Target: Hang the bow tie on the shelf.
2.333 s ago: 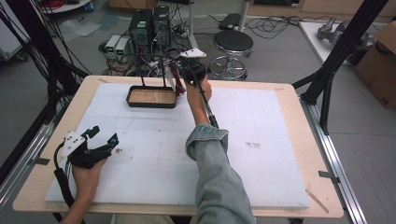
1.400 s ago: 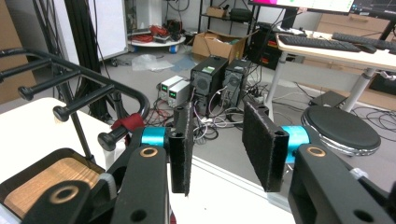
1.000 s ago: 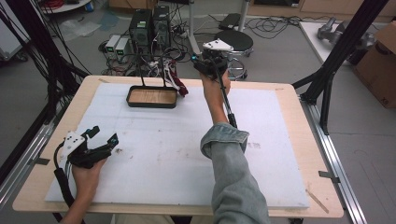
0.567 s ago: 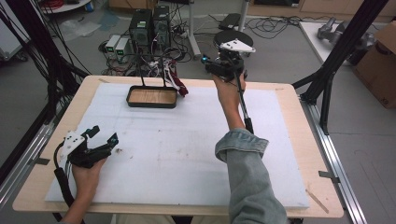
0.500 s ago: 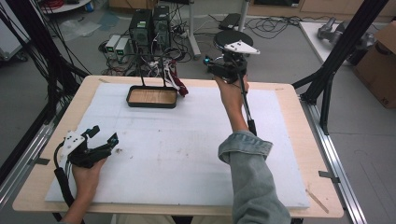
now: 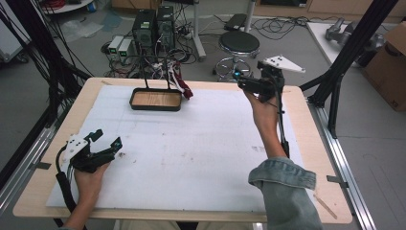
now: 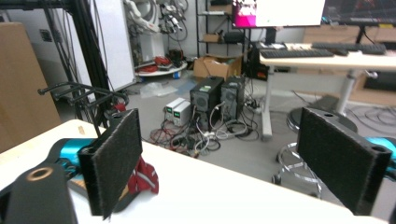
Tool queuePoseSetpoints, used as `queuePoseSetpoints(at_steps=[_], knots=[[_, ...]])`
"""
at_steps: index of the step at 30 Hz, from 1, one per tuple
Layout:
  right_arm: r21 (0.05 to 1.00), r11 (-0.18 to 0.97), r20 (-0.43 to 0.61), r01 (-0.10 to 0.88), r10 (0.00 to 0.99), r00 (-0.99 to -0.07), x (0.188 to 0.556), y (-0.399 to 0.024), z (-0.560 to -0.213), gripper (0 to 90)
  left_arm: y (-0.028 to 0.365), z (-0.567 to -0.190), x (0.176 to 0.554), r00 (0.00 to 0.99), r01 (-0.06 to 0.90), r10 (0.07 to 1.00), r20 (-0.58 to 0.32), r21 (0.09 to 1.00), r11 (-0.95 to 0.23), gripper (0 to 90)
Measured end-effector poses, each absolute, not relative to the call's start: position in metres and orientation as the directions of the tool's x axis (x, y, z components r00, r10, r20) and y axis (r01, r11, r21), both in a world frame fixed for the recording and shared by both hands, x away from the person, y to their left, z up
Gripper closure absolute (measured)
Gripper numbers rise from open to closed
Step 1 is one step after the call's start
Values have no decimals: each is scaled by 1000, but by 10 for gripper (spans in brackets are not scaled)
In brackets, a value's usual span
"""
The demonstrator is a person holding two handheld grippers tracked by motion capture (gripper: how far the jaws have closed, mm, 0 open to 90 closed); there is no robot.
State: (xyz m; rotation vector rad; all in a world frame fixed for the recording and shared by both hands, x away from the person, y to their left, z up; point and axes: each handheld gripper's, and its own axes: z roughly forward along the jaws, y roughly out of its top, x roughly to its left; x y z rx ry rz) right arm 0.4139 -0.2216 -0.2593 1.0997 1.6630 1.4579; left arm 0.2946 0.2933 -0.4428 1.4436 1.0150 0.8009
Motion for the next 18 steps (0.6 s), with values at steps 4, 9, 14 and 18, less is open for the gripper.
queuePoseSetpoints(at_steps=[4,9,14,18], knots=[[993,-1,51,118,906,-419,390,-238,-255,122,293,-443,294,390,148,918,-67,989,10,188],[995,-7,46,95,909,-413,362,-260,-252,121,293,-443,294,382,151,922,-60,988,2,189],[997,6,27,81,914,-405,336,-280,-261,120,293,-443,294,377,153,924,-58,988,0,189],[997,4,27,76,918,-396,316,-295,-273,120,293,-443,294,377,153,925,-57,988,-1,188]])
